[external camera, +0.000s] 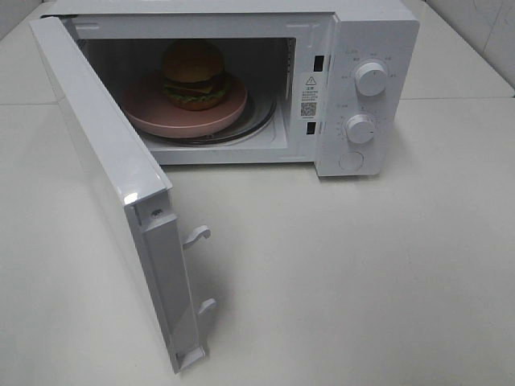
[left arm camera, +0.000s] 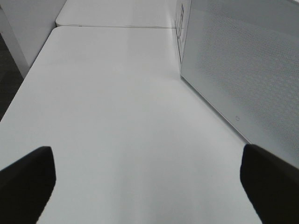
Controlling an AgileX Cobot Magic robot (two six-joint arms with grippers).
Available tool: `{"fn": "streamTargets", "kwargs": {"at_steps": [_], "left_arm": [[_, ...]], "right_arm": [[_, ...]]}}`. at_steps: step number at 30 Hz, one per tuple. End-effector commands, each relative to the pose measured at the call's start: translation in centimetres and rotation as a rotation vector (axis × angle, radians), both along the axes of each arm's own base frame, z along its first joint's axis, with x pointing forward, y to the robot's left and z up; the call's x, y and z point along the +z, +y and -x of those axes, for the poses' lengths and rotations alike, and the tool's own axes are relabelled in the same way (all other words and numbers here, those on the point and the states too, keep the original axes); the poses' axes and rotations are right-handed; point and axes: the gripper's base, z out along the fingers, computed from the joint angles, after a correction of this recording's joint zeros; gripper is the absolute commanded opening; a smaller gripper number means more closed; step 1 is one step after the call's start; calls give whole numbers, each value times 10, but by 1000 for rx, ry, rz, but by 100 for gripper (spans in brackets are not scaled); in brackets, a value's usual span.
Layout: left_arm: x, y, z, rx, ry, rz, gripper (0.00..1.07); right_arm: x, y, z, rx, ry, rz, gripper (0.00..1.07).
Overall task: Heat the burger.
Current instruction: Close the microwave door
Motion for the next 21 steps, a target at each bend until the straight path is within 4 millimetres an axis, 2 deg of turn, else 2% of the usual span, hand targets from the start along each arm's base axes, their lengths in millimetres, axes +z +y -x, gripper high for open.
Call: {"fn": "streamTargets", "kwargs": {"at_steps": [1,6,17,20,21], "left_arm": [[0,0,3,-1,-19,2,103],[0,5,3,35,-19,-41,103],[0,5,3,59,-22,-3,102],[2,5,4,46,-33,-37,100],[7,5,2,32,-52,-68,94]], "right_arm": [[0,0,4,3,-36,-7,76],[0,0,4,3,-36,-8,76],[0,0,4,3,-36,-7,76],[0,0,4,3,-36,-7,76],[0,0,4,3,-36,-7,76]]}}
